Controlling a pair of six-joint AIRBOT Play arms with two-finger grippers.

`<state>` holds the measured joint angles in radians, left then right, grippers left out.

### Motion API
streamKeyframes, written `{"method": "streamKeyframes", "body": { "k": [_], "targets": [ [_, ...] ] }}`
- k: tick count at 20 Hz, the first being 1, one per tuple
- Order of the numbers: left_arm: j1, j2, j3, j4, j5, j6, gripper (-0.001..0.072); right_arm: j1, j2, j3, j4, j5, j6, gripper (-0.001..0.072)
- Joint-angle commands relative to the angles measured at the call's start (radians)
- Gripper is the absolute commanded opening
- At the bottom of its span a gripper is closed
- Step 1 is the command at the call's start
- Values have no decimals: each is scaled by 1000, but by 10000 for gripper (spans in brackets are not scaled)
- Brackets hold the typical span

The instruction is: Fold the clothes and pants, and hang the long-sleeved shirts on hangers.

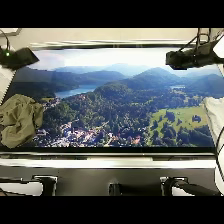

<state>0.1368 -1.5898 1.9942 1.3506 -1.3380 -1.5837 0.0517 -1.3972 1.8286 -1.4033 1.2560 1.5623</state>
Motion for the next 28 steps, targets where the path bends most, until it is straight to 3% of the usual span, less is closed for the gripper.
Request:
{"method": "streamKeyframes", "body": {
  "k": [1,4,7,13,23,24,25,28],
  "targets": [
    [74,-1,-95,248,-137,-119,707,1,1,0,0,2,0,35],
    [192,-1,-252,273,-111,-84,707,1,1,0,3,6,0,36],
    [269,-1,-393,273,-3,-77,706,1,1,0,4,14,0,36],
    [279,-29,-554,273,257,-77,706,1,1,0,4,94,0,36],
    [279,-170,-627,260,282,-78,683,1,1,0,5,96,0,36],
    [280,-174,-627,243,277,-78,404,1,1,0,5,96,0,36],
    [279,-169,-626,222,266,-73,38,1,1,0,5,96,0,36],
    [272,-141,-577,136,249,-73,23,1,2,0,31,97,1,36]
  ]
}}
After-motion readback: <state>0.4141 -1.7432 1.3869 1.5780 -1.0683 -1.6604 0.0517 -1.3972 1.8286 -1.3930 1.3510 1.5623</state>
